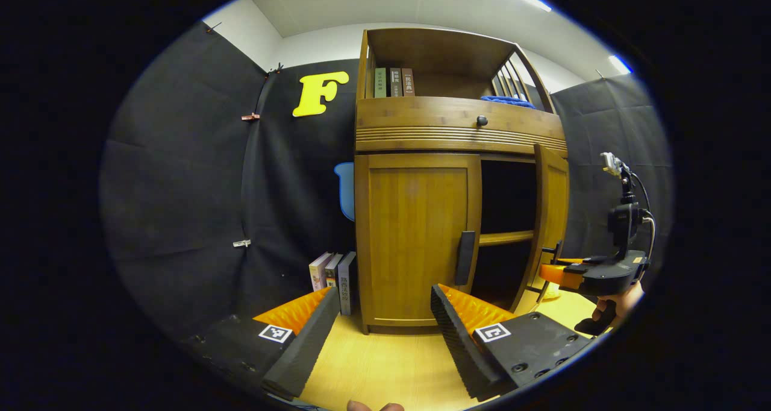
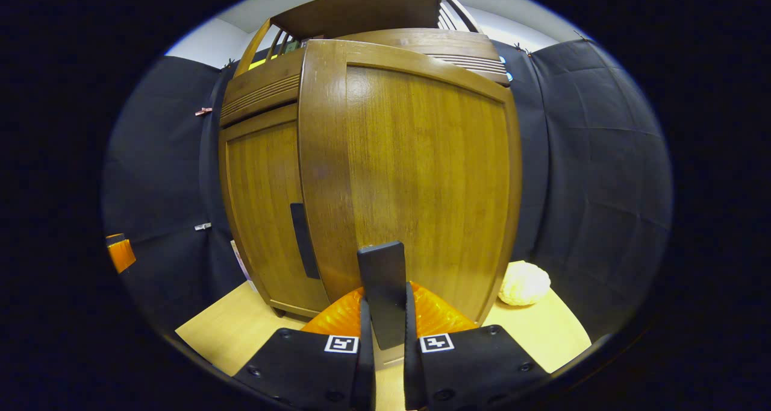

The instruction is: Open the right door of the double-door shoe cabinet with the right hand, and open the left door with the left hand.

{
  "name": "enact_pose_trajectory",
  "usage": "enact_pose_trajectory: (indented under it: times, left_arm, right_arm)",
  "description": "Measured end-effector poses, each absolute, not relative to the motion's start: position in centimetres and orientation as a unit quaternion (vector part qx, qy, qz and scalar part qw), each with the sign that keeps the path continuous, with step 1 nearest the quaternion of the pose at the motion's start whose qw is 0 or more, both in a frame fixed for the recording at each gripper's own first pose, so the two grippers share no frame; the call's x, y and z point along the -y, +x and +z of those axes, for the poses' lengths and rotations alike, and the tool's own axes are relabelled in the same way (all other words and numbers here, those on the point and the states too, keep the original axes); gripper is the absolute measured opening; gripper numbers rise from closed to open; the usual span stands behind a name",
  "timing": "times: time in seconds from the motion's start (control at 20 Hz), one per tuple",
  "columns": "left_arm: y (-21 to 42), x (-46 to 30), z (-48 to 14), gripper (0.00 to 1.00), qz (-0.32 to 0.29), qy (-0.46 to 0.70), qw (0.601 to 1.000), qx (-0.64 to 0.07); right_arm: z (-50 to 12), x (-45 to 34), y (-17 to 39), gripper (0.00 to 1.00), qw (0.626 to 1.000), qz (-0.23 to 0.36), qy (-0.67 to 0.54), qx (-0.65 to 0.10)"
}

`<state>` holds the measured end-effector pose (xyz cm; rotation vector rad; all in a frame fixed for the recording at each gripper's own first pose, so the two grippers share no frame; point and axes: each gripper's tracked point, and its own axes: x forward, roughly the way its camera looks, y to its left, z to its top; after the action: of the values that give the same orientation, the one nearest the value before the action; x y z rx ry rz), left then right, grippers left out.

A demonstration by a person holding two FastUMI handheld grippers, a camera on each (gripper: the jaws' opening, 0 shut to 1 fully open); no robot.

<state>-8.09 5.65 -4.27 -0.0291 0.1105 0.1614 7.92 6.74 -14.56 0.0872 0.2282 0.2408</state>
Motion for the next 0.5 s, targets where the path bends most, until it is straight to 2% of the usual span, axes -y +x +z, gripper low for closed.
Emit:
enact_pose_trajectory:
  times: [0.5]
  left_arm:
    - [-8.4, -2.1, -3.9, 0.94, 0.060, -0.015, 0.997, -0.054]
  right_arm:
    - [-14.5, 0.2, 4.1, 0.22, 0.989, 0.082, 0.035, -0.121]
